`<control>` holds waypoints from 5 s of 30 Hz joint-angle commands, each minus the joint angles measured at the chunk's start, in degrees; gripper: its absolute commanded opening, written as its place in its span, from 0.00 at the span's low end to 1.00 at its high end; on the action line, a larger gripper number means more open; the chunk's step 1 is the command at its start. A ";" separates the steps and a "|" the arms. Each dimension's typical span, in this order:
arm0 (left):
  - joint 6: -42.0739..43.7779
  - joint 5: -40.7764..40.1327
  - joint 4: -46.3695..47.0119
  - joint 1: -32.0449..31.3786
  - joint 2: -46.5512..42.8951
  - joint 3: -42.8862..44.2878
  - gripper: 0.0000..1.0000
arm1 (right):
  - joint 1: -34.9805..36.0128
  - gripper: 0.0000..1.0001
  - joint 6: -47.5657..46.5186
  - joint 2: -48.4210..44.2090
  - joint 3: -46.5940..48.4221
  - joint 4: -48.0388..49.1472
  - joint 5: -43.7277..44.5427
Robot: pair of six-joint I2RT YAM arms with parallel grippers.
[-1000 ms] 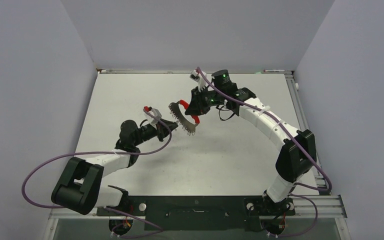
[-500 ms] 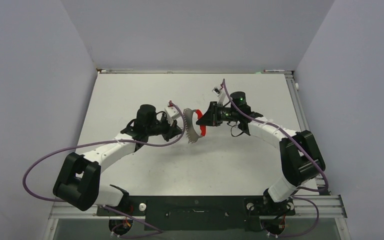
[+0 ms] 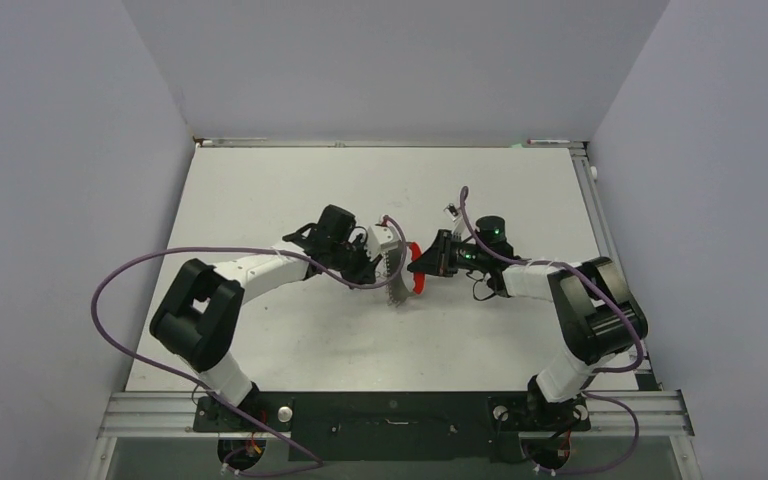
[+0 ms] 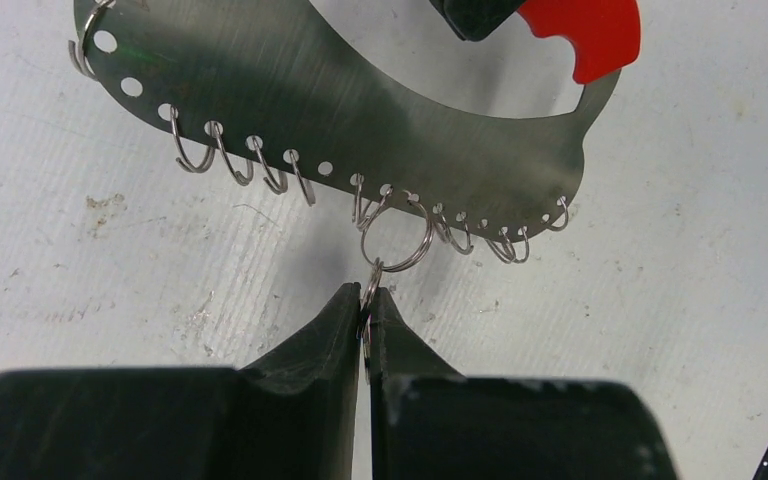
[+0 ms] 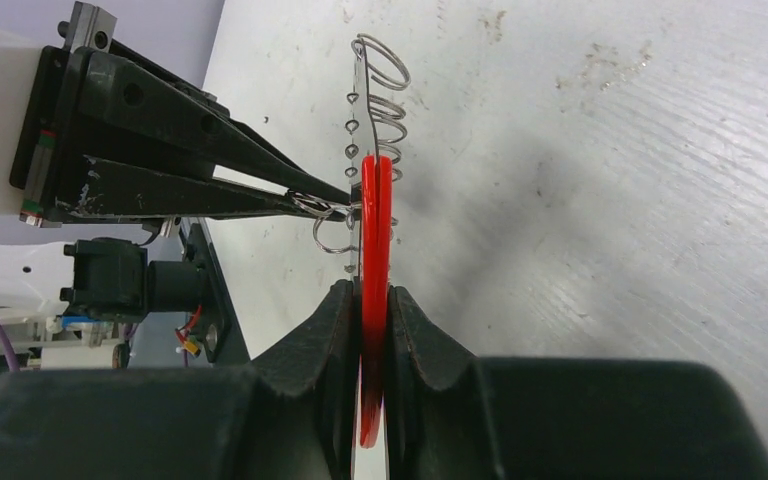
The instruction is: Remove the keys from the keyring
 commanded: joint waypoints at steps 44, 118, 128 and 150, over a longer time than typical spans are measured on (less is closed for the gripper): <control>9.50 -18.22 -7.36 -6.93 9.11 2.83 0.00 | -2.77 0.05 -2.36 4.39 -1.83 2.41 -1.11; 13.77 -17.34 -28.26 -10.84 1.25 26.42 0.00 | -6.62 0.55 -39.35 -15.13 3.30 -9.67 -12.76; 12.74 -15.46 -28.55 -10.82 0.28 28.83 0.00 | -6.15 0.48 -38.84 -15.94 5.27 -10.11 -16.22; 24.51 -12.36 -27.20 -10.84 -5.97 23.54 0.00 | -5.42 0.50 -44.02 -14.40 9.04 -13.28 -15.27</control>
